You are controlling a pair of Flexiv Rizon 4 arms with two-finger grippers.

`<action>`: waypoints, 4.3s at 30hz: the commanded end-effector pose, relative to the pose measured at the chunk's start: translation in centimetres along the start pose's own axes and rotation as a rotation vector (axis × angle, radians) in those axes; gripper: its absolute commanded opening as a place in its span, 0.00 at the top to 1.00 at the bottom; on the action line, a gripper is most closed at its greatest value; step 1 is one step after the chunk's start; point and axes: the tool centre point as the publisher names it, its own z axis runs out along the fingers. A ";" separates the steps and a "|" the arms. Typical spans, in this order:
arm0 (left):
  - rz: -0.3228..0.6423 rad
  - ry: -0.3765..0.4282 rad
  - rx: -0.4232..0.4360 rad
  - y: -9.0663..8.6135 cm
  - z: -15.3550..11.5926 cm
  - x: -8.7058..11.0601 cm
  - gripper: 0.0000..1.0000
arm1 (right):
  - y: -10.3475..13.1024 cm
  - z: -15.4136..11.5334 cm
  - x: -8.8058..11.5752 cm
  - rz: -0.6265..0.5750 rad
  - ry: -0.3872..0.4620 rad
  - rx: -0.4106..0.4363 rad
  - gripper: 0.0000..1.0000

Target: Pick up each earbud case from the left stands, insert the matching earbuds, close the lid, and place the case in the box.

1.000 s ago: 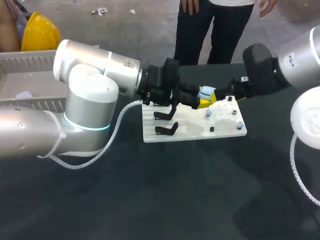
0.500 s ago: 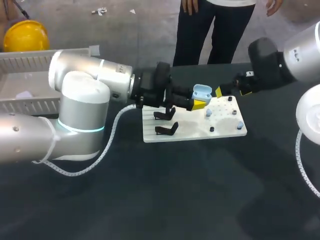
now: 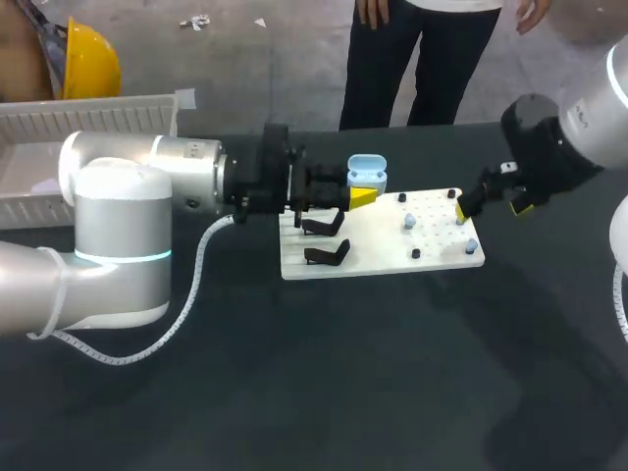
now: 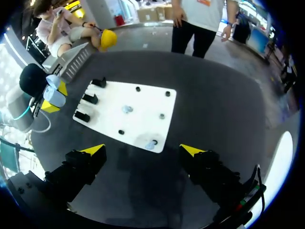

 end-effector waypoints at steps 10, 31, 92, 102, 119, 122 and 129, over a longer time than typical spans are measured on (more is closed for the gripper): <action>0.009 0.006 -0.102 -1.3 -1.0 -0.9 1.00 | -0.8 1.8 1.3 0.028 0.129 0.241 0.00; -0.004 0.015 -0.102 -1.3 -1.0 -0.9 1.00 | -0.6 5.4 1.8 -0.085 0.273 0.296 0.07; -0.004 0.015 -0.102 -1.3 -1.0 -0.9 1.00 | -1.3 8.2 1.7 -0.074 0.290 0.351 1.00; -0.004 0.015 -0.102 -1.3 -1.0 -0.9 1.00 | -0.6 5.4 1.6 -0.054 0.288 0.375 1.00; -0.004 0.015 -0.102 -1.3 -1.0 -0.9 1.00 | 7.4 -5.7 -1.7 -0.003 0.284 0.288 1.00; -0.004 0.015 -0.102 -1.3 -1.0 -0.9 1.00 | 8.6 -6.8 -2.1 -0.009 0.300 0.287 1.00; -0.004 0.015 -0.102 -1.3 -1.0 -0.9 1.00 | 8.6 -6.8 -2.1 -0.009 0.300 0.287 1.00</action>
